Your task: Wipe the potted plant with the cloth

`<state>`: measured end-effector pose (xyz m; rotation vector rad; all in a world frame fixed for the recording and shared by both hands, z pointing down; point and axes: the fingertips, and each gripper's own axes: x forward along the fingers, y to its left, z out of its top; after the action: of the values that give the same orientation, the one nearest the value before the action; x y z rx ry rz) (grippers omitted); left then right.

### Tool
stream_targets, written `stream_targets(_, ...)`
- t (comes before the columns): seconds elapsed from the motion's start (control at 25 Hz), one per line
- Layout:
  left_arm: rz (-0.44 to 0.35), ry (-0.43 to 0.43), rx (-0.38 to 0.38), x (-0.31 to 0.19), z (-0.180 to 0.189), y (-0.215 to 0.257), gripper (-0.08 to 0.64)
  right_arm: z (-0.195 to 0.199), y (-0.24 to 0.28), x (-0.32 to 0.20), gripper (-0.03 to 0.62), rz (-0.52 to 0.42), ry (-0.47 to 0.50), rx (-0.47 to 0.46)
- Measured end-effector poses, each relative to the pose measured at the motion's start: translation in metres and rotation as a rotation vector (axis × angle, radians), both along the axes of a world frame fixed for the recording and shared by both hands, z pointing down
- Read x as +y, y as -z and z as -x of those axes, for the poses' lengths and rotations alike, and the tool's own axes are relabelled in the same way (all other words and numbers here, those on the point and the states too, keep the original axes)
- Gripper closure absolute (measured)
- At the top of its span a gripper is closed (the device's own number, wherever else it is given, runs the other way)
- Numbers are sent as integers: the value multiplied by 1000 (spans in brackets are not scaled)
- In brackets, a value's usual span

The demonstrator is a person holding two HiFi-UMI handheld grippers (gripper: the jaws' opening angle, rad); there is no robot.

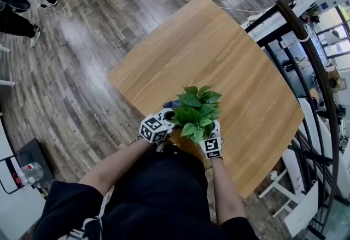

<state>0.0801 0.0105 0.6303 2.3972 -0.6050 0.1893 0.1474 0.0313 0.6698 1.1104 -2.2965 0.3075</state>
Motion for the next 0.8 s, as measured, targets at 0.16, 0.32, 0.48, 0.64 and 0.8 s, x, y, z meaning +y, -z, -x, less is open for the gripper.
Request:
stream_targets(0.16, 80, 35, 52, 12, -1, 5, 489, 2, 0, 1, 288, 6, -8, -13)
stream_targets(0.32, 37, 25, 18, 4, 2, 5, 489, 4, 0, 8, 288, 7, -5, -24)
stream_targets(0.48, -2, 43, 0, -12, 14, 2, 489, 17, 0, 28, 288, 16, 48, -24)
stream_targets(0.64, -13, 77, -4, -27, 24, 7, 489, -3, 1, 24, 288, 13, -41, -32)
stream_targets(0.8, -19, 78, -11, -32, 28, 2, 489, -10, -1, 3, 287, 18, 25, -3)
